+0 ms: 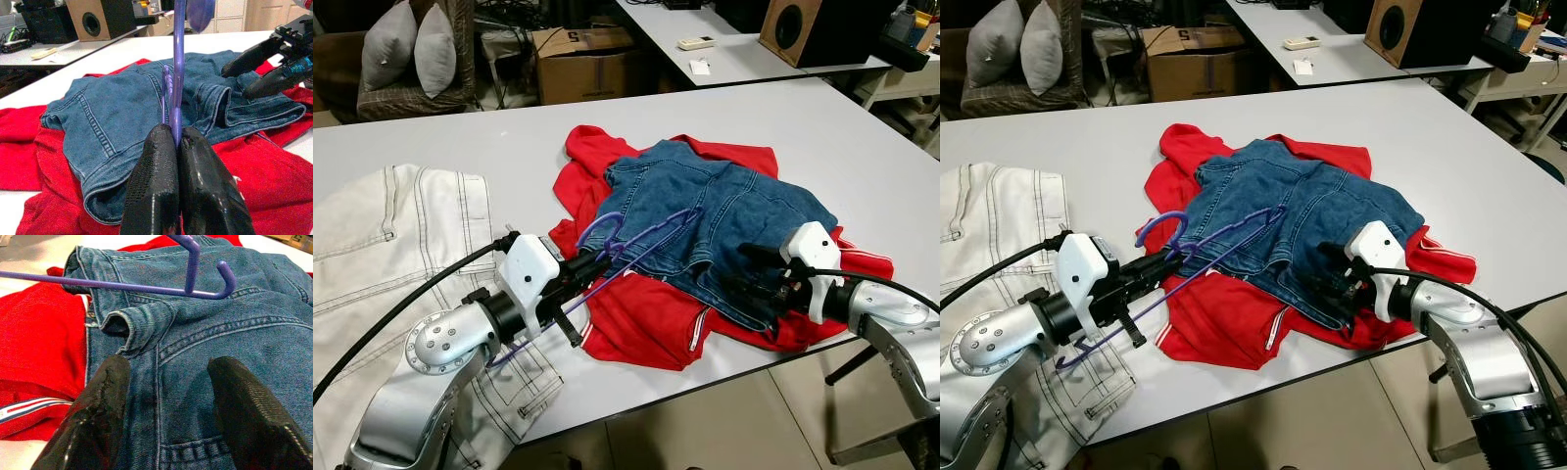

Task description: Hang hanger

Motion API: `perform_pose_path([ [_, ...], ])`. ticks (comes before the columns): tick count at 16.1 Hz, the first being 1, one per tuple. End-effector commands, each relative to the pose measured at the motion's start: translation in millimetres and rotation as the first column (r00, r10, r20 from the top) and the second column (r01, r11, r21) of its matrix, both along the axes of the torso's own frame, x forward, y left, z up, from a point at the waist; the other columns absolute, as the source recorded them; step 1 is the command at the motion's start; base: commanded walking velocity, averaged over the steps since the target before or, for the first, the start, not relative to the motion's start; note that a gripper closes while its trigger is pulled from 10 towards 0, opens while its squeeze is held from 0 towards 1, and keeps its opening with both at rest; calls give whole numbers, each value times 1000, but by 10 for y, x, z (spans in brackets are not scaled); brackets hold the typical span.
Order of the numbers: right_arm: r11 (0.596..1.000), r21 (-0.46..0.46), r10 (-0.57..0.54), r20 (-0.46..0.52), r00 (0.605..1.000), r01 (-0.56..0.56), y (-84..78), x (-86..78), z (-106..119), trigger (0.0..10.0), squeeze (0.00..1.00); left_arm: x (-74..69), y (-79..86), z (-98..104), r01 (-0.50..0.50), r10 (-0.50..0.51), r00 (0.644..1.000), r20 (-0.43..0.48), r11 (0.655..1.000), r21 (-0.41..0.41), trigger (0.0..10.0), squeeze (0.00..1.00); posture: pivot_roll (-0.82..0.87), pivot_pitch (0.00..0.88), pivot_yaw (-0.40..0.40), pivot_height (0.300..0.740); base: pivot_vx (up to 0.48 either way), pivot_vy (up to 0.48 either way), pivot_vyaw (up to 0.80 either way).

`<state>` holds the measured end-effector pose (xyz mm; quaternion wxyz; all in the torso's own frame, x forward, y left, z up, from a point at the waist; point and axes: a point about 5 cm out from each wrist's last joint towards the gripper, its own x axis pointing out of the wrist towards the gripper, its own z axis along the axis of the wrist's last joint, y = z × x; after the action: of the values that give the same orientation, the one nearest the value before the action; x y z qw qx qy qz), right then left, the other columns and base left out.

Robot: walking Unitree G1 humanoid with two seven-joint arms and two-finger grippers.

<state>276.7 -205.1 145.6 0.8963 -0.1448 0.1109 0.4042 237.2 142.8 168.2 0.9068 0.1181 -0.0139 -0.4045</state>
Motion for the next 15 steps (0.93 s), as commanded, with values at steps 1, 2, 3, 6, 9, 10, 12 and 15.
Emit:
perform_pose_path([
  [1, 1000, -5, 17, 8, 1000, -17, -21, 1, 28, 4196, 0, -31, -13, 23, 7, -7, 1000, 16, 1000, 10, 10000, 0, -36, 66, -42, 740, 0, 0, 0],
  [2, 999, 19, 32, 12, 999, -32, 0, 0, 33, 4353, 0, -31, -14, 17, 9, -9, 1000, 15, 1000, 12, 10000, 0, -36, 67, -41, 740, 0, 0, 0],
  [3, 999, 42, 33, 9, 999, -34, 22, 3, 37, 4392, 0, -31, -16, 12, 9, -10, 1000, 13, 1000, 13, 10000, 0, -37, 70, -42, 740, 0, 0, 0],
  [6, 998, 63, -20, -16, 1000, 21, 73, 20, -18, 10000, 796, -33, -18, 12, 6, -6, 1000, 14, 1000, 16, 10000, 0, -34, 76, -48, 740, 0, 0, 0],
  [9, 995, 69, -79, 11, 997, 78, 72, -10, -54, 10000, 1000, -21, -13, 12, -7, 7, 1000, 22, 1000, 21, 10000, 0, -33, 83, -50, 740, 0, 0, 0],
  [10, 993, 87, -86, 12, 996, 85, 90, -34, -63, 10000, 1000, -13, -13, 12, -10, 10, 1000, 25, 1000, 23, 10000, 0, -33, 83, -48, 740, 0, 0, 0],
  [12, 988, 122, -100, 23, 995, 96, 129, -52, -118, 10000, 1000, 2, -20, 9, -10, 10, 1000, 27, 1000, 28, 10000, 0, -29, 86, -42, 740, 0, 0, 0],
  [15, 986, 130, -106, 36, 994, 101, 181, -28, -139, 10000, 1000, 12, -40, 9, -8, 7, 1000, 29, 1000, 28, 10000, 0, -26, 81, -36, 740, 0, 0, 0],
])
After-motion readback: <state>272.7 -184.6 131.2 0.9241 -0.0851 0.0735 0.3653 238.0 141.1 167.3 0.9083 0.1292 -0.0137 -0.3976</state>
